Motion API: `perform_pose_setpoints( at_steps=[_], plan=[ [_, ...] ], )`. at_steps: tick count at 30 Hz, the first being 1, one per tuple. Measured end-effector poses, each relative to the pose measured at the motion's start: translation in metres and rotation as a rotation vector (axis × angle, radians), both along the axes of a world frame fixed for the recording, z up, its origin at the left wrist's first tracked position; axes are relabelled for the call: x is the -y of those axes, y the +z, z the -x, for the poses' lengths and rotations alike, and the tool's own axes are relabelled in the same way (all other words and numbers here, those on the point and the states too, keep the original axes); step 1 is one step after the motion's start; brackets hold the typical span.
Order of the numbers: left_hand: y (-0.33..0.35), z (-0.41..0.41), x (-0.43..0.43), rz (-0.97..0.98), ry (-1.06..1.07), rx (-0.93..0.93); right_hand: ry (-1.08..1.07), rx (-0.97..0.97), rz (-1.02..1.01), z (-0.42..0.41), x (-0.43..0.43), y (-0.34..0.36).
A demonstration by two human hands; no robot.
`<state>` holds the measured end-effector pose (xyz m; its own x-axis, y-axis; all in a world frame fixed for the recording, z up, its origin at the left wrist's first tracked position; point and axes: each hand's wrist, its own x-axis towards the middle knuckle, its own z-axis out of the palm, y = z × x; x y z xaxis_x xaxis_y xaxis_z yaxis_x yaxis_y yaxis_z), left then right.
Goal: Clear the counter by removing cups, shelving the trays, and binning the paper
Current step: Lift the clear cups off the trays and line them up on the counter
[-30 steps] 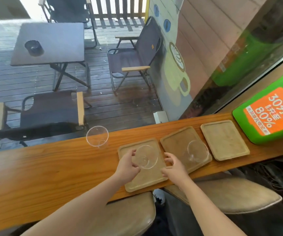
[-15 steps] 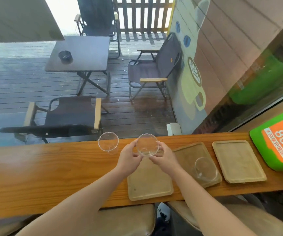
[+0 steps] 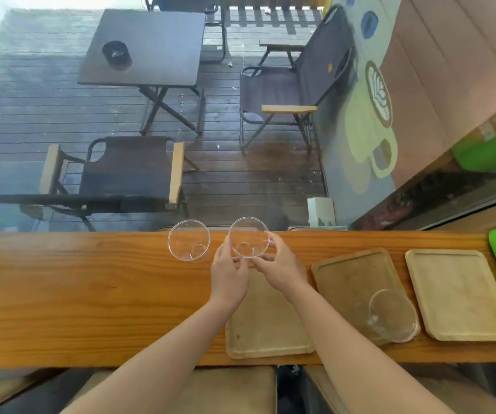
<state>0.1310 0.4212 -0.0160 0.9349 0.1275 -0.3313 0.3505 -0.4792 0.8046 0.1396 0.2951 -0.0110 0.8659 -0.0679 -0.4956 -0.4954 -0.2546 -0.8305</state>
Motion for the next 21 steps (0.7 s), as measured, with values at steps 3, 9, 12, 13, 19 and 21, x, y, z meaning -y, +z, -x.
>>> perform_pose_setpoints(
  at_steps=[3,9,12,13,19,21],
  plan=[
    [-0.003,-0.001,-0.001,0.015,0.027,-0.017,-0.005,0.001,-0.015,-0.001,-0.005,-0.005],
    [-0.004,0.000,-0.009,0.035,0.040,-0.024,-0.011,0.022,0.001,0.001,-0.016,-0.009],
    [-0.004,0.003,-0.011,0.058,0.100,-0.099,-0.025,-0.017,0.011,0.004,-0.012,-0.006],
    [-0.005,0.005,-0.011,0.073,0.169,-0.170,-0.026,-0.038,0.031,0.007,-0.009,-0.004],
    [0.001,0.046,0.010,0.085,0.183,-0.382,-0.043,-0.152,0.107,0.056,0.035,0.007],
    [0.004,0.057,0.030,0.070,0.025,-0.347,-0.082,-0.212,0.066,0.084,0.055,0.011]
  ],
)
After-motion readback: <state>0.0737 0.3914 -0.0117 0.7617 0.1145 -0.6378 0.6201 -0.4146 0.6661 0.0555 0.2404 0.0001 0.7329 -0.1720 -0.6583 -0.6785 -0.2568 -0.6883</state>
